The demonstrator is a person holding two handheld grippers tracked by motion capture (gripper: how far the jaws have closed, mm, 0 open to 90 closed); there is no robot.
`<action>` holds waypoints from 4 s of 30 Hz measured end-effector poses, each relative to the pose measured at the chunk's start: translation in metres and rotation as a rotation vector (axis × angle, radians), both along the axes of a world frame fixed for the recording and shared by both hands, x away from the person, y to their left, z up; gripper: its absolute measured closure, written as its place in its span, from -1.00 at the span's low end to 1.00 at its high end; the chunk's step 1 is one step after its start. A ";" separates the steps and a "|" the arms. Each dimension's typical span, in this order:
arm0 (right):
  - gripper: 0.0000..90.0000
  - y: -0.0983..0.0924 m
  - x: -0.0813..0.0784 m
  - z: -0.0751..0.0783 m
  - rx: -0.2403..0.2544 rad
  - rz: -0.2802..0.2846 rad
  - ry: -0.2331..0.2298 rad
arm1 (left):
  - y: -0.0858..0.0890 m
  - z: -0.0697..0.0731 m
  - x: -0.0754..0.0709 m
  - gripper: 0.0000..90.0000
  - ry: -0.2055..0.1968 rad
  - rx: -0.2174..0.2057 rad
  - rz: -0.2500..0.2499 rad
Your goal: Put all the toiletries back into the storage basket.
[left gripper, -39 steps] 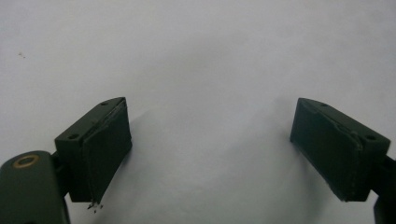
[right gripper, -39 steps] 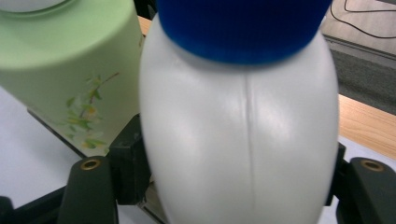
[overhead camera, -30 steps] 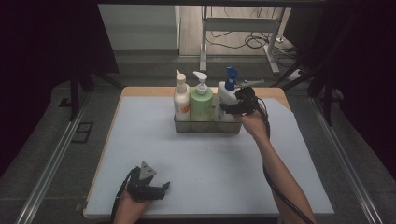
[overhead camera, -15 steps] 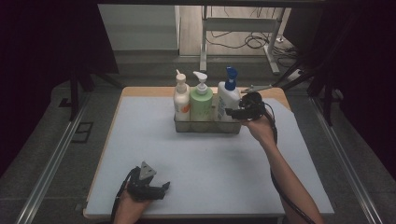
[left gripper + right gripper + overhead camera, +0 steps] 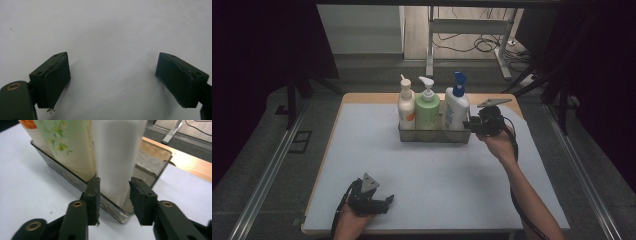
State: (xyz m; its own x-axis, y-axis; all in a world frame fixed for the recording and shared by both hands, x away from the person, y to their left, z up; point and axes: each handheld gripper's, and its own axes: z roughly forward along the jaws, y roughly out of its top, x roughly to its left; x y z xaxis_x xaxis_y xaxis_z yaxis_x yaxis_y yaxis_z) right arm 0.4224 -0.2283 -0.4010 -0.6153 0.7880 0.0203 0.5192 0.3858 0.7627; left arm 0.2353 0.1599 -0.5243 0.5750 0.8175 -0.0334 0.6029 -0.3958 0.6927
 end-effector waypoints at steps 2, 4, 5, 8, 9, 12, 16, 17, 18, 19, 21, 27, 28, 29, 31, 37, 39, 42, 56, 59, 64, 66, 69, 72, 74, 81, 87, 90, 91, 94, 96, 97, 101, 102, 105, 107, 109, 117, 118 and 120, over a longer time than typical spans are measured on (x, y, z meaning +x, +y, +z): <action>0.52 -0.003 0.000 -0.002 -0.008 -0.016 0.004 | 0.000 0.000 0.000 -0.73 0.000 0.000 0.000; 0.63 -0.006 0.002 -0.003 -0.004 -0.028 0.006 | 0.000 0.000 0.000 -0.73 0.000 0.000 0.000; 0.69 -0.007 0.003 -0.004 -0.003 -0.038 0.005 | 0.000 0.000 0.000 -0.73 0.000 0.000 0.000; 0.82 -0.009 0.008 -0.006 -0.001 -0.056 0.004 | 0.000 0.000 0.000 -0.73 0.000 0.000 0.000; 0.85 -0.009 0.010 -0.007 -0.003 -0.061 0.005 | 0.000 0.000 0.000 -0.73 0.000 0.000 0.000; 0.93 -0.009 0.016 -0.009 -0.005 -0.073 0.008 | 0.000 0.000 0.000 -0.73 0.000 0.000 0.000; 0.99 -0.007 0.026 -0.013 -0.010 -0.090 0.011 | 0.000 0.000 0.000 -0.73 0.000 0.000 0.000; 0.99 -0.006 0.030 -0.014 -0.009 -0.092 0.009 | 0.000 0.000 0.000 -0.73 0.000 0.000 0.000; 0.99 -0.006 0.032 -0.015 -0.009 -0.094 0.009 | 0.000 0.000 0.000 -0.73 0.001 0.000 0.000; 0.99 -0.005 0.034 -0.016 -0.012 -0.098 0.009 | 0.000 0.000 0.000 -0.73 0.001 0.000 0.000; 0.99 -0.004 0.040 -0.018 -0.009 -0.098 0.014 | 0.000 0.000 0.000 -0.73 0.001 0.002 -0.001; 0.98 -0.001 0.051 -0.027 -0.002 -0.092 0.035 | 0.000 0.000 0.000 -0.73 0.001 0.002 -0.001; 0.98 0.000 0.053 -0.028 0.001 -0.086 0.038 | 0.000 0.000 0.000 -0.73 0.001 0.002 -0.001; 0.98 0.000 0.054 -0.029 0.005 -0.080 0.041 | 0.000 0.000 0.000 -0.73 0.001 0.002 -0.001; 0.98 0.001 0.056 -0.032 0.005 -0.070 0.049 | 0.000 0.000 0.000 -0.73 0.002 0.001 -0.001; 0.98 0.004 0.061 -0.038 -0.002 -0.063 0.067 | 0.000 0.000 0.000 -0.73 0.002 0.001 -0.001; 0.98 0.003 0.063 -0.041 0.006 -0.064 0.077 | 0.000 0.000 0.000 -0.73 0.002 0.001 -0.001; 0.98 0.003 0.064 -0.043 0.012 -0.066 0.092 | 0.000 0.000 0.000 -0.73 0.001 0.003 -0.001; 0.97 0.009 0.064 -0.049 0.004 -0.057 0.110 | 0.000 0.000 0.000 -0.73 0.003 0.002 -0.001; 0.96 0.010 0.064 -0.051 -0.004 -0.051 0.113 | 0.000 0.000 0.000 -0.73 0.003 0.001 -0.001; 0.96 0.012 0.064 -0.053 -0.010 -0.048 0.115 | 0.000 0.000 0.000 -0.73 0.003 -0.001 0.000; 0.96 0.012 0.064 -0.054 -0.006 -0.049 0.122 | 0.000 0.000 0.000 -0.73 0.002 -0.001 0.000; 0.96 0.014 0.064 -0.055 -0.012 -0.039 0.118 | 0.000 0.000 0.000 -0.73 0.002 0.000 0.000; 0.95 0.016 0.063 -0.055 -0.013 -0.032 0.119 | 0.000 0.000 0.000 -0.73 0.001 0.001 0.000; 0.95 0.018 0.062 -0.054 -0.020 -0.029 0.121 | 0.000 0.000 0.000 -0.73 0.001 0.002 0.000; 0.96 0.023 0.061 -0.055 -0.029 -0.015 0.117 | 0.000 0.000 0.000 -0.73 0.002 0.001 0.000; 0.97 0.027 0.060 -0.055 -0.026 0.000 0.126 | 0.000 0.000 0.000 -0.73 0.002 0.001 0.000; 0.98 0.028 0.059 -0.054 -0.037 0.003 0.119 | 0.000 0.000 0.000 -0.73 0.002 0.001 0.000; 0.98 0.028 0.059 -0.054 -0.032 0.003 0.123 | 0.000 0.000 0.000 -0.73 0.002 0.001 -0.001; 0.99 0.028 0.058 -0.054 -0.032 0.002 0.123 | 0.000 0.000 0.000 -0.73 0.002 0.000 0.000; 0.99 0.029 0.058 -0.054 -0.032 0.001 0.124 | 0.000 0.000 0.000 -0.73 0.002 0.000 -0.001; 0.99 0.029 0.058 -0.054 -0.032 0.000 0.125 | 0.000 0.000 0.000 -0.73 0.002 0.001 -0.001; 0.99 0.029 0.056 -0.054 -0.038 0.004 0.121 | 0.000 0.000 0.000 -0.73 0.002 0.000 0.000; 0.99 0.029 0.056 -0.054 -0.039 0.006 0.121 | 0.000 0.000 0.000 -0.73 0.002 0.001 -0.001; 0.99 0.030 0.055 -0.053 -0.039 0.018 0.123 | 0.000 0.000 0.001 -0.73 0.003 0.004 -0.002; 0.99 0.032 0.053 -0.053 -0.044 0.029 0.125 | 0.001 0.000 0.001 -0.73 0.003 0.004 -0.002; 0.99 0.032 0.053 -0.053 -0.052 0.037 0.117 | 0.000 0.000 0.001 -0.73 0.003 0.003 -0.002; 0.99 0.034 0.051 -0.052 -0.055 0.050 0.118 | 0.001 0.000 0.001 -0.73 0.003 0.003 -0.002; 0.99 0.034 0.051 -0.052 -0.056 0.048 0.117 | 0.001 0.000 0.001 -0.73 0.004 0.003 -0.002; 0.99 0.034 0.051 -0.052 -0.059 0.048 0.116 | 0.000 0.000 0.001 -0.73 0.004 0.003 -0.002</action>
State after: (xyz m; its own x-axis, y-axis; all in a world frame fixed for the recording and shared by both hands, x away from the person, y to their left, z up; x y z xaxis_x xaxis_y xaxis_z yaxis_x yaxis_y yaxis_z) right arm 0.4731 -0.1942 -0.4533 -0.6483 0.7598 0.0482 0.5826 0.4543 0.6739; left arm 0.2359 0.1604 -0.5240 0.5766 0.8163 -0.0330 0.6047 -0.3993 0.6891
